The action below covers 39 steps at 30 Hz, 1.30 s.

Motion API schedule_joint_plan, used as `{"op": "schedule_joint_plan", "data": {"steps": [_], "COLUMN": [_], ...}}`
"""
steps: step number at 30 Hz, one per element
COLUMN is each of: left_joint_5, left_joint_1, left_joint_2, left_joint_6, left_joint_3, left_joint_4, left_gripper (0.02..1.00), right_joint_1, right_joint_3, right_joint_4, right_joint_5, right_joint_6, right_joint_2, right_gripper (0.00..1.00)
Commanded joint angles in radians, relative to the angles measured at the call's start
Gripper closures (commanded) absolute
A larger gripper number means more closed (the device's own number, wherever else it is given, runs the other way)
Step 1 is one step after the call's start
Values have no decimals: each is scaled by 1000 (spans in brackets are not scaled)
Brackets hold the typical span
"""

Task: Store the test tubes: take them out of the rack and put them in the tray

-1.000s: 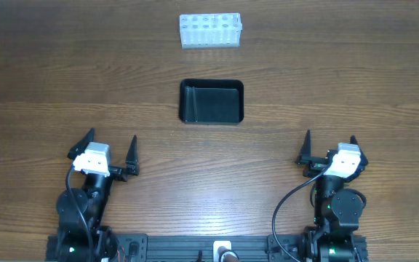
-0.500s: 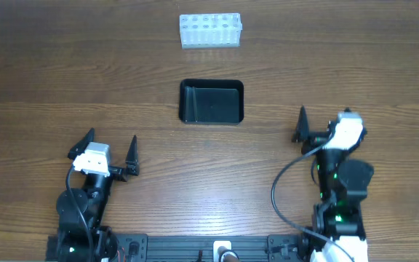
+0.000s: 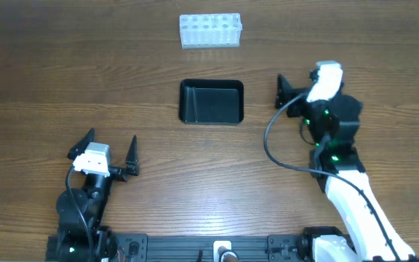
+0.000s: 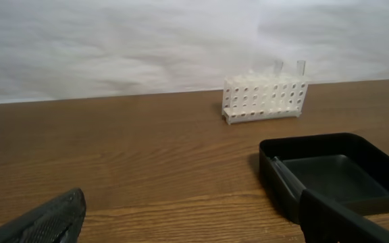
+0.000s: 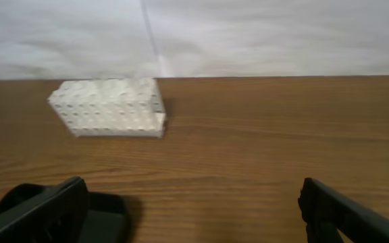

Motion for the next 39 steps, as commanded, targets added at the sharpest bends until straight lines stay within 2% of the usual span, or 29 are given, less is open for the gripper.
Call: {"op": "schedule_joint_plan", "data": {"steps": [1,8,14,18,25,35,39], "left_joint_5": [14,14,14,14,14,14,14], "left_joint_1": [5,5,5,5,5,5,5], "left_joint_2": [-9,-9,-9,-9,-9,-9,-9], "left_joint_6": [-11,-11,-11,-11,-11,-11,-11], "left_joint_3": [-6,-6,-6,-6,-6,-6,-6], "left_joint_4": [-1,-1,-1,-1,-1,-1,-1], "left_gripper": [20,18,18,18,18,18,18], "right_joint_1": [89,224,371,443,496,500,499], "right_joint_3": [87,215,360,460,665,1013,1091], "right_joint_4": [5,-20,-121,-178,-297,-518,-549], "right_joint_5": [105,195,383,468,475,475,475], "right_joint_6": [9,11,21,66,91,130,141], "right_joint_2": [79,195,315,405,569,798,858], "right_gripper": [9,7,9,9,7,9,9]}}
